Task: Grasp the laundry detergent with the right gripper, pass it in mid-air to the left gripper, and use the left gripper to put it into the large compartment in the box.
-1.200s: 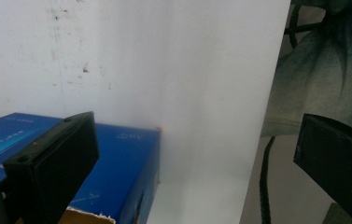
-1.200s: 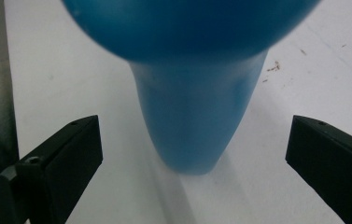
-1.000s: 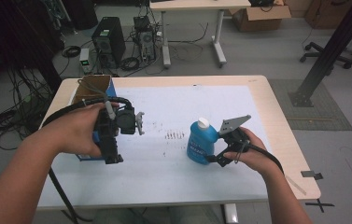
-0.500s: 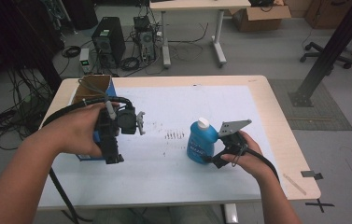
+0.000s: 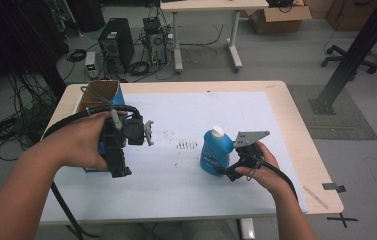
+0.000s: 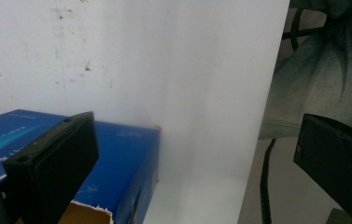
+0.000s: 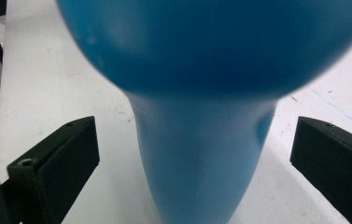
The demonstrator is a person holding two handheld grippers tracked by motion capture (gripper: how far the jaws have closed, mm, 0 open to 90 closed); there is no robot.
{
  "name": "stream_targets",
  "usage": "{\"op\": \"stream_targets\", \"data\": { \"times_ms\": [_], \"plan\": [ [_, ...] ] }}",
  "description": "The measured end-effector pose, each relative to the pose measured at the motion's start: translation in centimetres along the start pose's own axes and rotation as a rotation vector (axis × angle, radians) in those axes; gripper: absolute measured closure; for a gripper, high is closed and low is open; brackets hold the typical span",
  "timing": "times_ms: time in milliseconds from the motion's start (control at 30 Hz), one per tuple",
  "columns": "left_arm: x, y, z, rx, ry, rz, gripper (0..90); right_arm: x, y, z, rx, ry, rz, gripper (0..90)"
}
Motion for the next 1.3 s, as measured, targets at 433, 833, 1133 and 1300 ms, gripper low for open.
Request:
{"op": "stream_targets", "data": {
  "times_ms": [433, 833, 1133, 1300],
  "plan": [
    [0.1, 0.2, -0.2, 0.001, 0.002, -0.006, 0.4, -0.8, 0.1, 0.0, 0.008, -0.021, -0.06, 1.2],
    [0.4, 0.4, -0.4, -0.004, 0.008, -0.014, 0.4, -1.3, -0.4, -0.2, 0.012, -0.082, -0.117, 1.9],
    [0.3, 0.0, -0.2, 0.007, 0.005, -0.017, 0.4, -1.9, -0.9, -0.3, -0.009, -0.103, -0.138, 7.6],
    [0.5, 0.2, -0.1, 0.007, 0.009, -0.022, 0.4, -2.1, -0.8, -0.4, -0.011, -0.111, -0.164, 12.1]
  ]
}}
Point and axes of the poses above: each handheld gripper's, and its own axes: x roughly backward along the jaws, y roughly out of its top, z roughly to its left, the point moved 6 cm from there along -x, roughly forward along the jaws, and after that the axes turned 10 degrees about y, right-handed, at the moved point
